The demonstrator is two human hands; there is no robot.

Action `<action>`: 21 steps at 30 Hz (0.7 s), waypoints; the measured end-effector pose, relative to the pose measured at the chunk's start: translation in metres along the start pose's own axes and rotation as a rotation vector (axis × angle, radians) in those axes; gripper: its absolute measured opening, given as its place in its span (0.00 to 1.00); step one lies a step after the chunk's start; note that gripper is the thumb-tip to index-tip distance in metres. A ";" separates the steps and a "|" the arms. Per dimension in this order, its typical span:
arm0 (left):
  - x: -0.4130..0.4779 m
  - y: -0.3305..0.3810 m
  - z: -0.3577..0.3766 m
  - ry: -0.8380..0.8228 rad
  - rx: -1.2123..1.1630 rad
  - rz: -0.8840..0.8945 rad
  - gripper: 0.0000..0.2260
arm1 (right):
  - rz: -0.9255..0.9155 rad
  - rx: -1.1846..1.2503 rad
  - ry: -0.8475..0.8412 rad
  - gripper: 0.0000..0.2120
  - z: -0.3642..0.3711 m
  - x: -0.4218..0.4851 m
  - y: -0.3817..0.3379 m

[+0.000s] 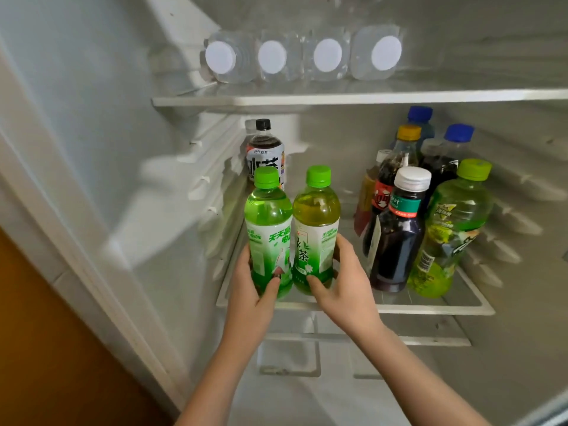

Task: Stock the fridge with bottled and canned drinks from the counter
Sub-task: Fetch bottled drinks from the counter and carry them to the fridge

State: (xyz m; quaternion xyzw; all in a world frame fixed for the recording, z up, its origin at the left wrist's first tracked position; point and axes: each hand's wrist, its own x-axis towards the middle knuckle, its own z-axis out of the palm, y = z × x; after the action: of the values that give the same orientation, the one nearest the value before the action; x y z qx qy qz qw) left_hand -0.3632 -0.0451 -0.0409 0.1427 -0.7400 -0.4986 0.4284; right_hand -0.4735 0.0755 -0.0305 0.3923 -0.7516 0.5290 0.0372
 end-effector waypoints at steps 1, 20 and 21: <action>0.006 -0.001 0.001 0.007 0.015 0.005 0.30 | 0.012 0.005 -0.005 0.37 0.002 0.006 0.002; 0.053 -0.015 0.010 0.061 0.192 -0.050 0.26 | 0.144 -0.015 -0.049 0.37 0.026 0.051 0.006; 0.051 -0.012 0.010 0.083 0.209 -0.043 0.26 | 0.154 -0.024 -0.049 0.37 0.024 0.045 0.003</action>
State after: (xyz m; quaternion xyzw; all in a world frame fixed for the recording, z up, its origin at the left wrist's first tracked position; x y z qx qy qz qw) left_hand -0.4038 -0.0772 -0.0274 0.2229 -0.7663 -0.4212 0.4308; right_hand -0.4980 0.0312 -0.0220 0.3458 -0.7865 0.5115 -0.0170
